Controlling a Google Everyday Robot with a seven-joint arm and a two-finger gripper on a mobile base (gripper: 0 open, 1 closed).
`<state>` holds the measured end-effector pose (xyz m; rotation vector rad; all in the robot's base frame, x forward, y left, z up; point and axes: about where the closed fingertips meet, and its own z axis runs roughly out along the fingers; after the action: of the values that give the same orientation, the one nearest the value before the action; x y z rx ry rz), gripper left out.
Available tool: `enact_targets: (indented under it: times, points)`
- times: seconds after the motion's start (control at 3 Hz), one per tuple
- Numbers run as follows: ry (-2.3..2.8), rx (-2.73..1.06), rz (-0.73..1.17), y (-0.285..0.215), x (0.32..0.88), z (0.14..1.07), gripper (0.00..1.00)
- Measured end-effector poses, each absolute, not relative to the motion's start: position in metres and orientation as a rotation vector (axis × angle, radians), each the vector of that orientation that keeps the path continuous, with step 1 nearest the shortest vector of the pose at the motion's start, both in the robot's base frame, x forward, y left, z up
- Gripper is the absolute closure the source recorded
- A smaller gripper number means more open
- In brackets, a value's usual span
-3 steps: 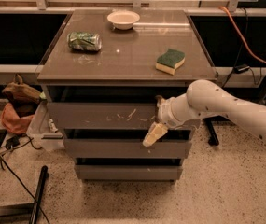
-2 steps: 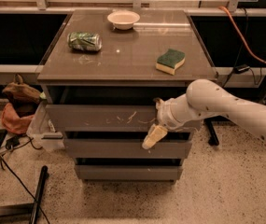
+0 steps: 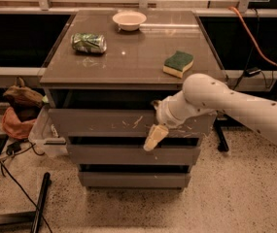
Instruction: Open top drawer
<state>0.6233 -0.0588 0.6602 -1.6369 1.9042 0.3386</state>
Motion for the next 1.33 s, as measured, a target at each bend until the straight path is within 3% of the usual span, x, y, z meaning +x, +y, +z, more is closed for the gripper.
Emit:
enact_targets:
  times: [0.67,1.33]
  points:
    - [1.896,-1.886,0.409,-0.016,0.61,0.663,0.0]
    - [1.941,-1.948,0.536,-0.015,0.579,0.653,0.0]
